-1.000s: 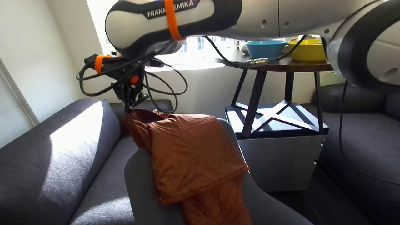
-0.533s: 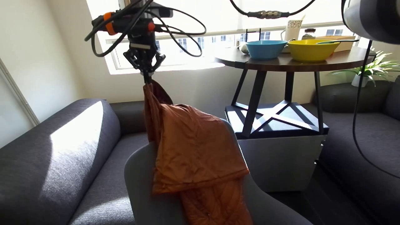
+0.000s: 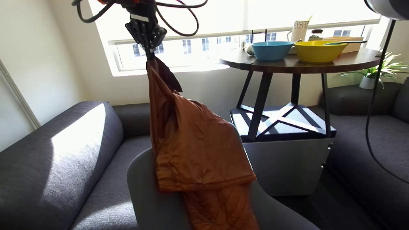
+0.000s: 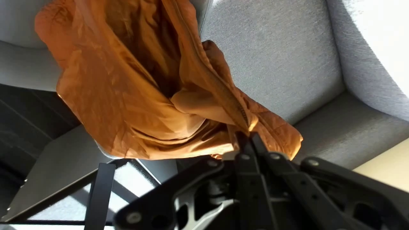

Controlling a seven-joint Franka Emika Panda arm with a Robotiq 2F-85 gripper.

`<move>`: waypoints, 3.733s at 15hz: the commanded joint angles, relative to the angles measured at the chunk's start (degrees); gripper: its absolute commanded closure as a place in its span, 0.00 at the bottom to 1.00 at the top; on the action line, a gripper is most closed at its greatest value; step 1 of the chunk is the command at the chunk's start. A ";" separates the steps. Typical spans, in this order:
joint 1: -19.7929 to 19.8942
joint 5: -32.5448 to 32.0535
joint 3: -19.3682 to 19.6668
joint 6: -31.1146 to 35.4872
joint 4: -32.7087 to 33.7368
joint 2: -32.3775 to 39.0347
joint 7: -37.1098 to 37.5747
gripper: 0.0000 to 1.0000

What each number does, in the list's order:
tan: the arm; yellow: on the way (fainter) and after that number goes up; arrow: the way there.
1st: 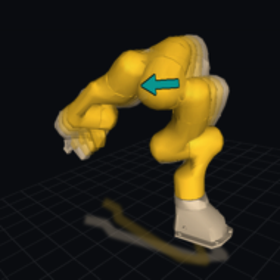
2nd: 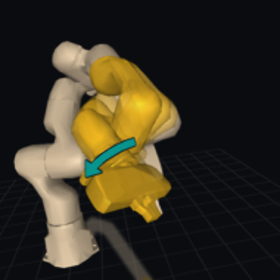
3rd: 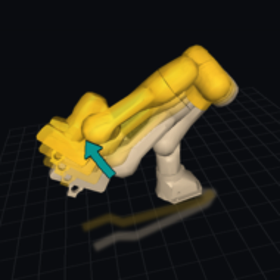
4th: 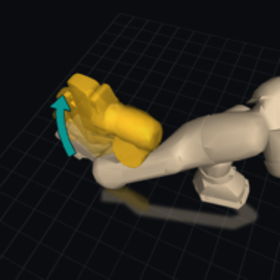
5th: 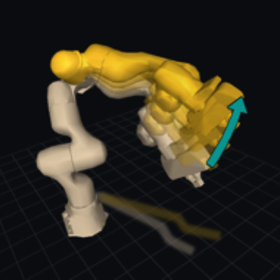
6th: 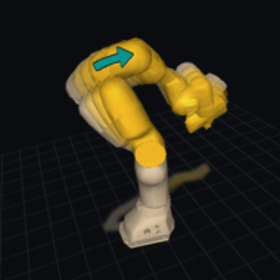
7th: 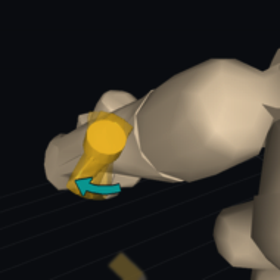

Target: Put the jersey on the seat of the chair

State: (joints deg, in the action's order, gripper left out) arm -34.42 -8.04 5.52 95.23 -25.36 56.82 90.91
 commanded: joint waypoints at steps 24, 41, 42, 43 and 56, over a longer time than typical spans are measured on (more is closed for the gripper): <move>10.15 12.72 -10.69 -30.34 -1.34 -13.05 -11.22 0.97; 10.72 19.78 -14.50 -35.19 1.33 -7.68 -22.25 0.99; 10.72 19.01 -13.86 -35.89 0.86 -7.31 -21.69 0.99; 10.93 19.03 -13.58 -36.06 0.77 -6.62 -20.65 0.99; 14.79 21.88 -14.48 -34.91 -0.50 -2.55 -19.34 0.30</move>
State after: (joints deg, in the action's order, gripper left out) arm -19.64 13.95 -8.64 58.56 -25.95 56.41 74.62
